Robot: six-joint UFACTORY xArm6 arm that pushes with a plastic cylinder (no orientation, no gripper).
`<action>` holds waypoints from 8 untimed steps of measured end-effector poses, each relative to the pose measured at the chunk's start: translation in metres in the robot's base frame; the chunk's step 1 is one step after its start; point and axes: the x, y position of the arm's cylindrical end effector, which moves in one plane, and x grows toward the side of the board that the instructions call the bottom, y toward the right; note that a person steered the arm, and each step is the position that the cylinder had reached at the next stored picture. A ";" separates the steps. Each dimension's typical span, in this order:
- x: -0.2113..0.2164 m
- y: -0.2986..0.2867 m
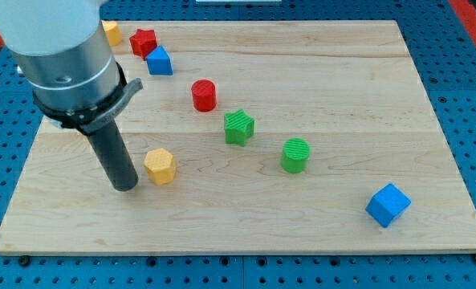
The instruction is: Place the yellow hexagon in between green star and red circle
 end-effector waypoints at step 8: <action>-0.097 0.043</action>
